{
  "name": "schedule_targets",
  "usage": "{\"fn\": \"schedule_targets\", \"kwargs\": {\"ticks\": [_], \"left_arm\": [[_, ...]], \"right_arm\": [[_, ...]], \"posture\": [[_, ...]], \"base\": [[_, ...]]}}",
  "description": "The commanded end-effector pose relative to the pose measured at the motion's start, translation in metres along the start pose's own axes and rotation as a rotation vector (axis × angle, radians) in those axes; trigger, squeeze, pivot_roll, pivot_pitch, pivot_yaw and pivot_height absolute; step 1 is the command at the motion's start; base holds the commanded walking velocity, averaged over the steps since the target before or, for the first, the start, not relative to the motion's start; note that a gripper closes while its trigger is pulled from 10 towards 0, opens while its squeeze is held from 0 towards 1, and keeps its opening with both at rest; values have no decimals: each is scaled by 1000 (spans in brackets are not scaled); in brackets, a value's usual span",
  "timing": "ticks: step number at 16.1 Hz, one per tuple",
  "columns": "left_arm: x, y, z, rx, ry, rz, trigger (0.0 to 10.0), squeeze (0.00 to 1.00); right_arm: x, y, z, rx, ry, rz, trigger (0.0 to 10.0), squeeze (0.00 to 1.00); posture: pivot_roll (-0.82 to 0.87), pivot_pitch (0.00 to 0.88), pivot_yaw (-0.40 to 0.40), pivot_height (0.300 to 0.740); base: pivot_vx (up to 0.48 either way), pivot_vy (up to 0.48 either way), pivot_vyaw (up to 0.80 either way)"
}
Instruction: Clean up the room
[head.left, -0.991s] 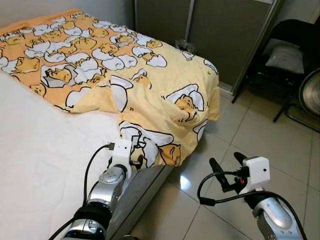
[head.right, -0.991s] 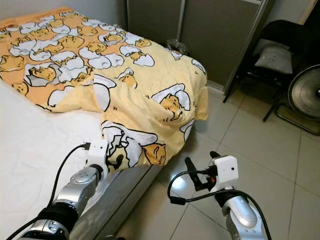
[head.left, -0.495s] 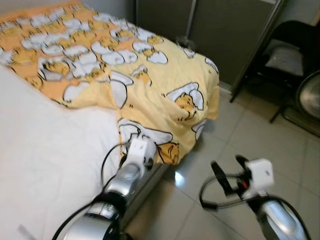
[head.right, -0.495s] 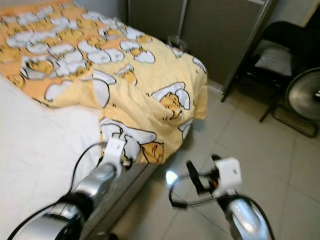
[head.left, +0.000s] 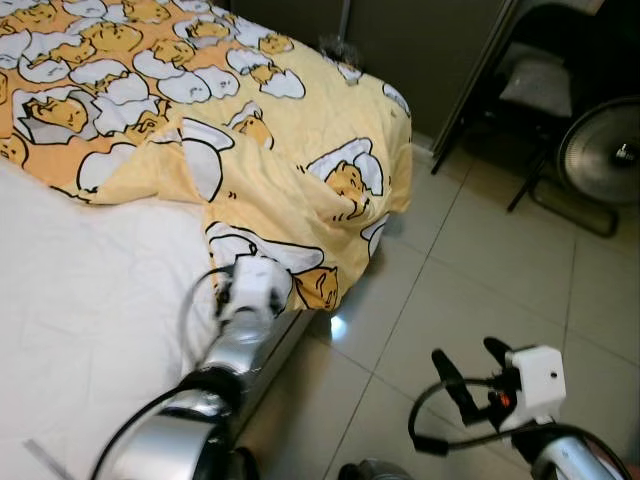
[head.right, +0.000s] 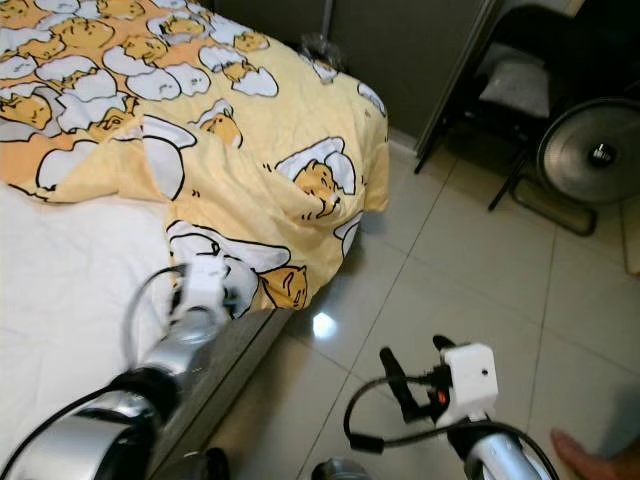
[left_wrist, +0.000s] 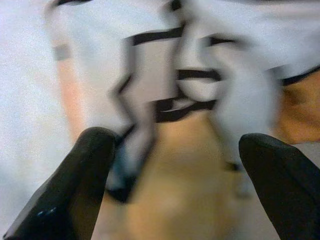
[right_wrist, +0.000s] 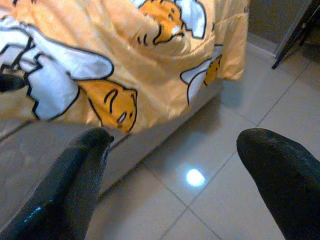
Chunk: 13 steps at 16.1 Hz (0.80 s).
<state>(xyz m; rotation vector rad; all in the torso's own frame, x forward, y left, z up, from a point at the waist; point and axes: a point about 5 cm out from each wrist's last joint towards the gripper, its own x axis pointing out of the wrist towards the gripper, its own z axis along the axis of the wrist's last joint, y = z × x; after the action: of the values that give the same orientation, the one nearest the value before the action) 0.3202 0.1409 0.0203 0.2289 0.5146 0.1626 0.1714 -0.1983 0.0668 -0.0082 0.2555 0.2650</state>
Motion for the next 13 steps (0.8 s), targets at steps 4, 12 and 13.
{"fn": "schedule_targets", "kwargs": {"ticks": [4, 12, 13], "left_arm": [[-4, 36, 5, -140, -165, -38, 10000, 0], [-71, 54, 27, -205, -457, -170, 10000, 0], [-69, 51, 26, -197, -443, -175, 10000, 0]], "right_arm": [[15, -8, 9, 6, -86, -84, 10000, 145], [68, 5, 13, 77, -160, -46, 10000, 184], [69, 5, 14, 75, -159, -42, 10000, 188]], "posture": [[-234, 60, 19, 740], [-35, 0, -52, 740], [-37, 0, -58, 740]], "base": [[0, 0, 339], [0, 0, 502], [0, 0, 444]]}}
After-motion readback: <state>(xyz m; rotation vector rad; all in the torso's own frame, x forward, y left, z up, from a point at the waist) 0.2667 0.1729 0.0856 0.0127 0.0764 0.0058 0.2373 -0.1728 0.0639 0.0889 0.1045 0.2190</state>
